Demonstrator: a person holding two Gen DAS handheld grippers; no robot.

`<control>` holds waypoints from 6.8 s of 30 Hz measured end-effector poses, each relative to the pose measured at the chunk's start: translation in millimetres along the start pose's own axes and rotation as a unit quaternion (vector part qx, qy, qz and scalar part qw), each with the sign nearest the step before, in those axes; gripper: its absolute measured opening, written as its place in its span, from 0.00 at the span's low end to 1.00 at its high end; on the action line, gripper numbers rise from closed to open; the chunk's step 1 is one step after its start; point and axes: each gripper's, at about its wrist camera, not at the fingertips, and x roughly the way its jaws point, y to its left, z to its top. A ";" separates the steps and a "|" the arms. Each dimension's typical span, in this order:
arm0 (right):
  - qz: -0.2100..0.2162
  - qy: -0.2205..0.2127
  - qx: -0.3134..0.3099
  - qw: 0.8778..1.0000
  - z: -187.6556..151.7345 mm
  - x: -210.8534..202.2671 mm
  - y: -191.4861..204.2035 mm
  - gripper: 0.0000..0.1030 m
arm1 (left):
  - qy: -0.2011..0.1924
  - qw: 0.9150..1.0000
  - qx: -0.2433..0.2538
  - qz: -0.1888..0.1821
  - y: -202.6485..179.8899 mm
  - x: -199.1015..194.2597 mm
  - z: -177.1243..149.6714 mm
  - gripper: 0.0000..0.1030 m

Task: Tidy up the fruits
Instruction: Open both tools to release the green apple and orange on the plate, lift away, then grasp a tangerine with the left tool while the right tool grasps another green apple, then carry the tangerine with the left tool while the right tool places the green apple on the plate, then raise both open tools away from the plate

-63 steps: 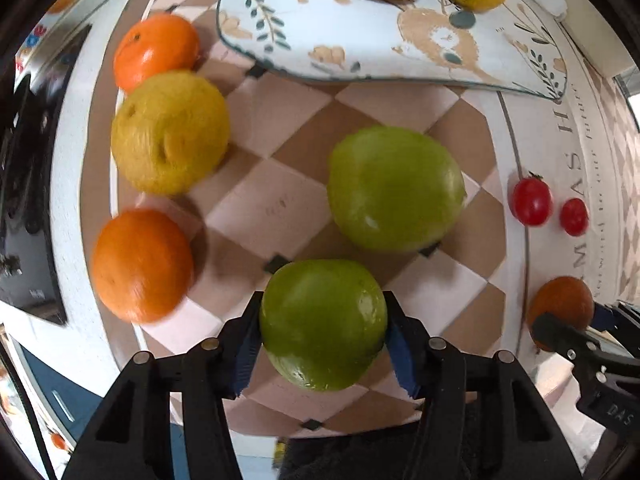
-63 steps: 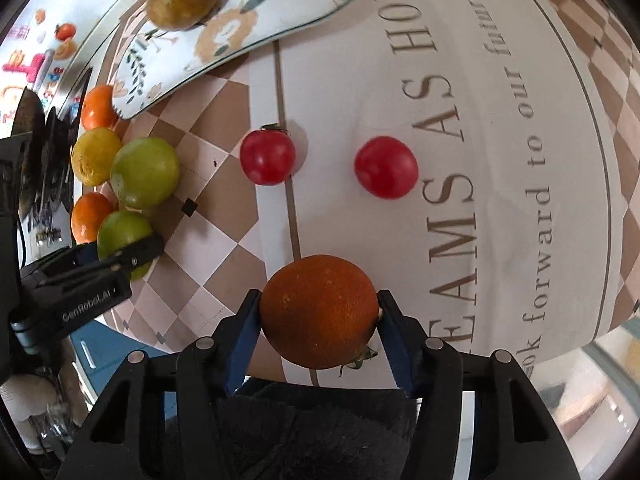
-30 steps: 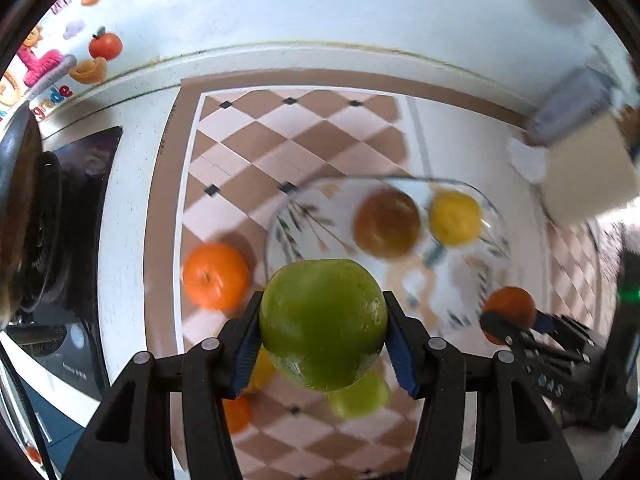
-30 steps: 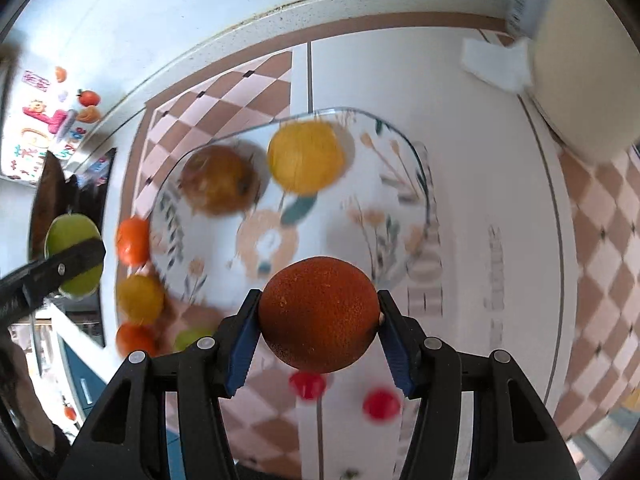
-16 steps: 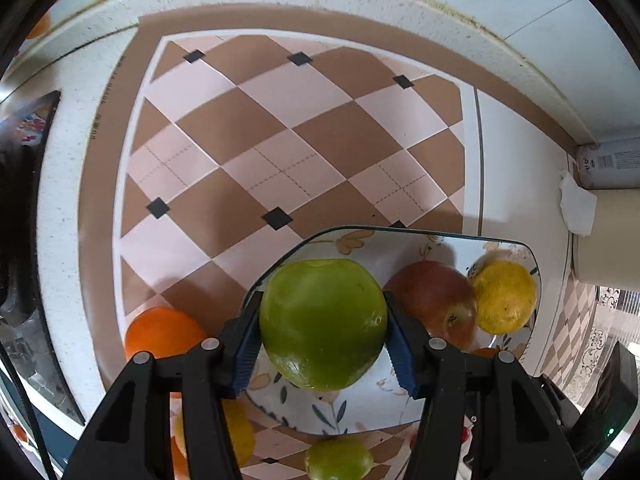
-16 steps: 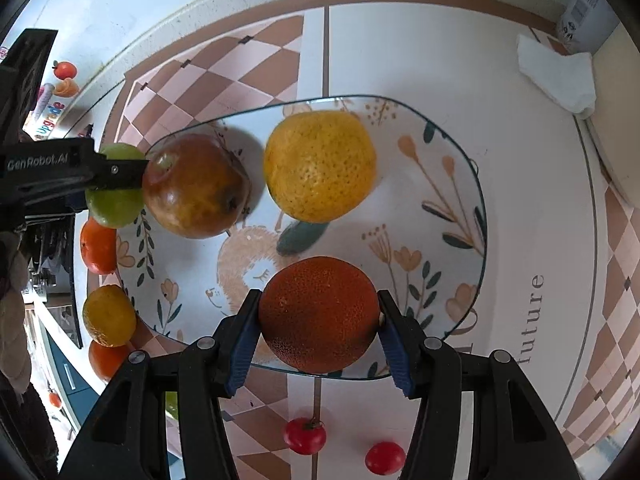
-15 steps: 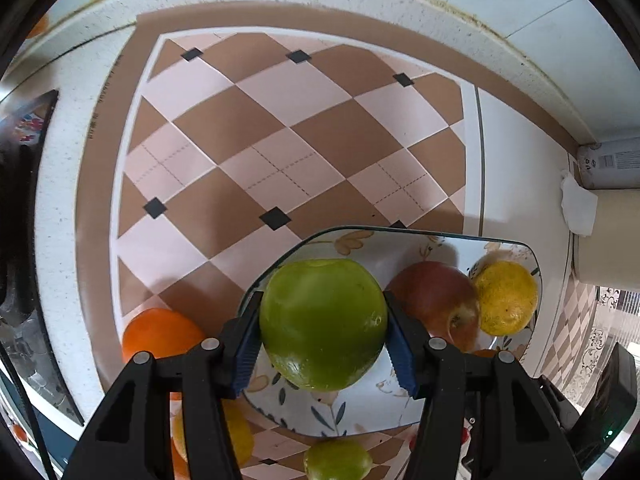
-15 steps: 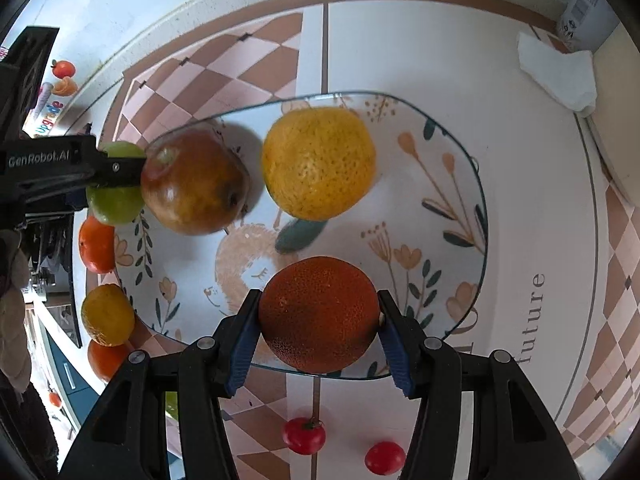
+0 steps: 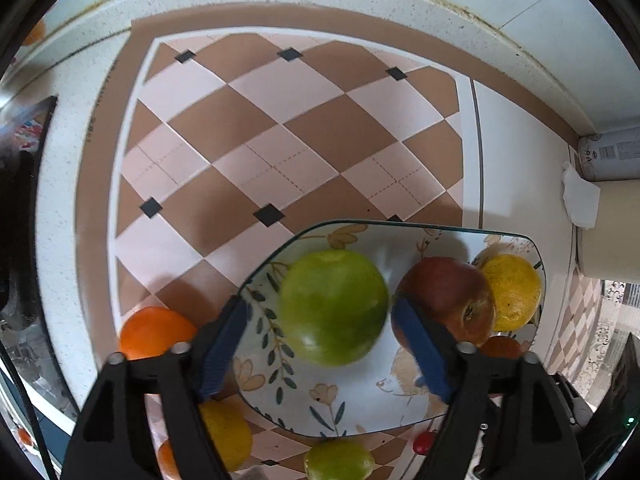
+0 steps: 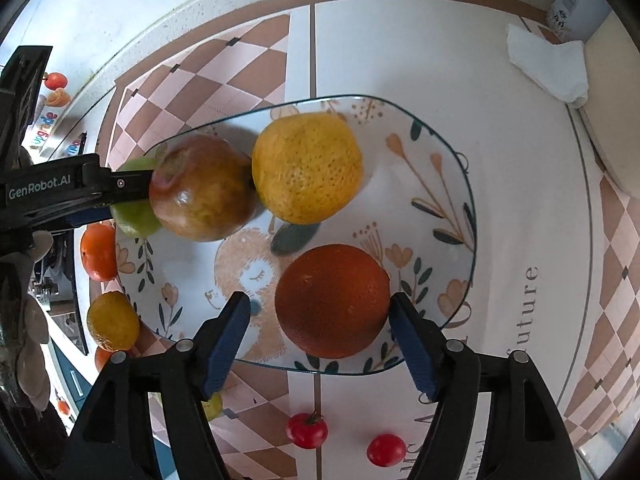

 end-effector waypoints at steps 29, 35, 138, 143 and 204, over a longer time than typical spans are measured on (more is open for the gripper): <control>-0.055 -0.119 -0.022 0.991 -97.1 -119.2 23.7 0.87 | -0.140 0.988 0.040 0.049 -12.4 -128.6 -150.3 0.81; -0.063 -0.143 -0.033 0.987 -125.4 -149.2 30.2 0.87 | -0.166 0.983 0.050 0.053 -12.0 -150.5 -175.1 0.81; 0.083 0.030 -0.047 0.995 -105.8 -5.0 59.1 0.62 | -0.053 0.998 -0.017 0.009 33.2 -53.3 -194.9 0.61; 0.105 -0.037 -0.007 0.994 -69.9 -55.3 27.8 0.62 | -0.078 0.997 -0.001 -0.005 12.7 -80.8 -153.6 0.61; -0.061 -0.146 -0.026 0.987 -109.7 -129.9 8.0 0.91 | -0.136 0.989 0.017 0.055 -19.6 -113.1 -169.6 0.90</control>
